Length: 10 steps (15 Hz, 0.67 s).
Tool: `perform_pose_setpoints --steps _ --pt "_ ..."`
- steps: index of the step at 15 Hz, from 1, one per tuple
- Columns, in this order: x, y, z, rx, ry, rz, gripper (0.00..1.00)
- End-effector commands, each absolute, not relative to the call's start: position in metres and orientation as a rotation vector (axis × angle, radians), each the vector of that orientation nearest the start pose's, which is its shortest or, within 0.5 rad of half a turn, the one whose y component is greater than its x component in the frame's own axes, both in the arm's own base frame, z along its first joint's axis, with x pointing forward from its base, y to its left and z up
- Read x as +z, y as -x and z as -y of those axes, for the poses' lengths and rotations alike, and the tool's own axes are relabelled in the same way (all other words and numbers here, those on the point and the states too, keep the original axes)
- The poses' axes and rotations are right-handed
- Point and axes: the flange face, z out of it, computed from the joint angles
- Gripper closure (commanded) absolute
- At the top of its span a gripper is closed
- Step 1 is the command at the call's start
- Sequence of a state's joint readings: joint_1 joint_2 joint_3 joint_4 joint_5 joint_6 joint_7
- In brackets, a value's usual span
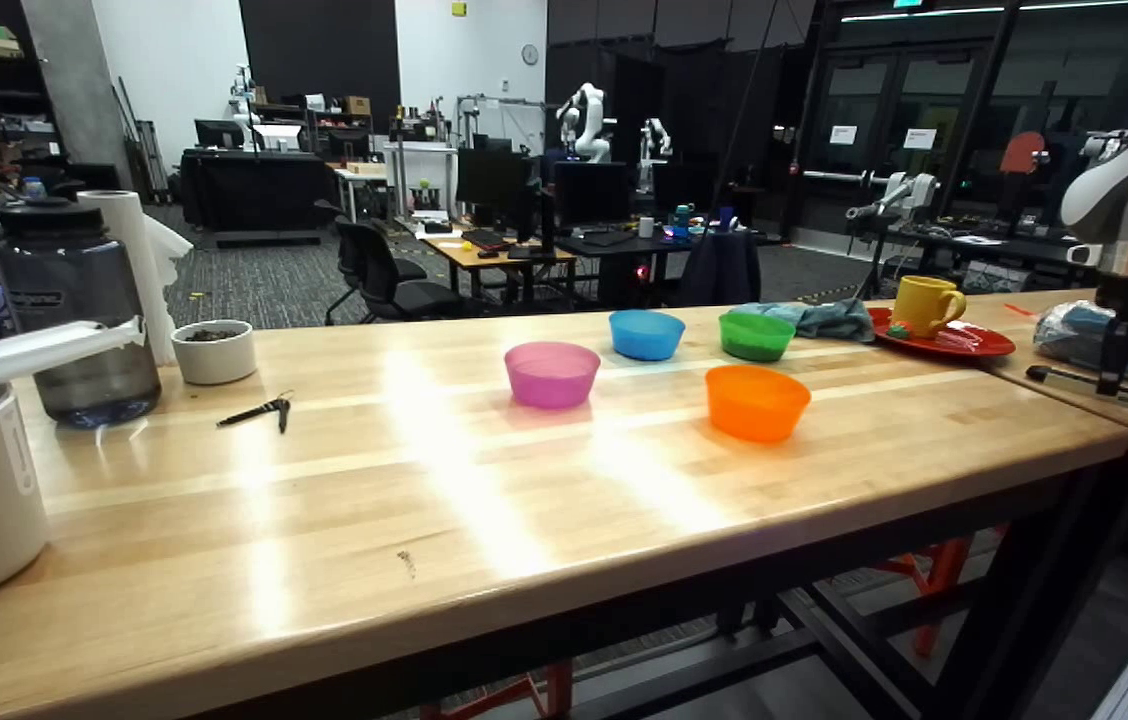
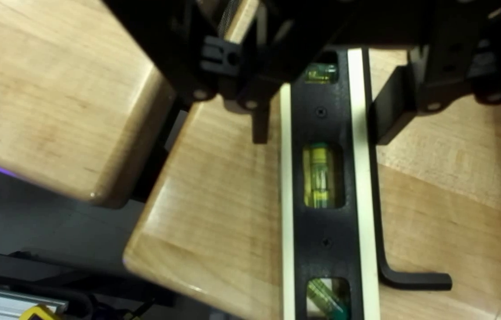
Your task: Move the black object to the left
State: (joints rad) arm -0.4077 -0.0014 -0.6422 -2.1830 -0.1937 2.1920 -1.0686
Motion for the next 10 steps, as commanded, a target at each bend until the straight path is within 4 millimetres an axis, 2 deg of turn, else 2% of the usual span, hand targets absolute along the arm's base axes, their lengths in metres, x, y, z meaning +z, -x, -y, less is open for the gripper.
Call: perform_pose_setpoints --steps 1,2,5,10 --pt "0.392 -0.258 0.467 0.207 3.211 0.188 0.71" --pt "0.393 -0.258 0.467 0.206 3.212 0.187 0.77" --pt "0.397 -0.259 0.467 0.176 3.219 0.168 0.77" --pt "0.422 -0.263 0.464 0.085 3.236 0.162 0.77"
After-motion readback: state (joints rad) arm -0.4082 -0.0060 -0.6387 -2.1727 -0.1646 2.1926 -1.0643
